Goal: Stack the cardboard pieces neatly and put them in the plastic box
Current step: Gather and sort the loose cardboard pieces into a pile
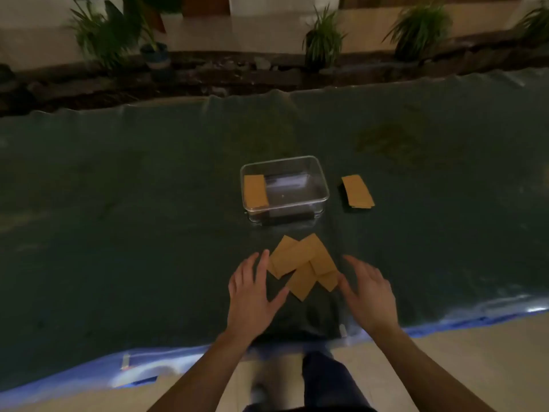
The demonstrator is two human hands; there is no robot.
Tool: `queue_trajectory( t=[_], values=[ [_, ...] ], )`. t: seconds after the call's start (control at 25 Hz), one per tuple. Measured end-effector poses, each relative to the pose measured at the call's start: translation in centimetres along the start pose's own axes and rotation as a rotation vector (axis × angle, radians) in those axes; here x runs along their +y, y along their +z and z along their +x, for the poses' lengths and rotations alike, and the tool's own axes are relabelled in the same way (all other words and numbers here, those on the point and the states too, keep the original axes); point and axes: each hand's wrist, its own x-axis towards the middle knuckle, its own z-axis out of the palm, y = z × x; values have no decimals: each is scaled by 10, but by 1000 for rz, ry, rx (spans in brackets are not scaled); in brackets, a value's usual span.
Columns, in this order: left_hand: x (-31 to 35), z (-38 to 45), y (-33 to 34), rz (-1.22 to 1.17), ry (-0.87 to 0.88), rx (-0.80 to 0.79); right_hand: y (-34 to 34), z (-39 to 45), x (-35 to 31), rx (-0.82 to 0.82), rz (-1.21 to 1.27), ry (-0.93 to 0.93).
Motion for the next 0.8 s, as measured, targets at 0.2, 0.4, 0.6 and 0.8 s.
queue_trajectory(
  t=[0.2, 0.4, 0.6, 0.8],
  values=[
    [20, 46, 22, 56, -113, -84, 2, 52, 26, -130, 62, -22],
    [41, 67, 46, 113, -199, -150, 11, 102, 36, -267, 114, -51],
    [43, 89, 66, 178, -226, -213, 29, 131, 30, -365, 154, 33],
    [37, 112, 82, 202, -187, -311, 55, 141, 20, -489, 48, 141]
  ],
)
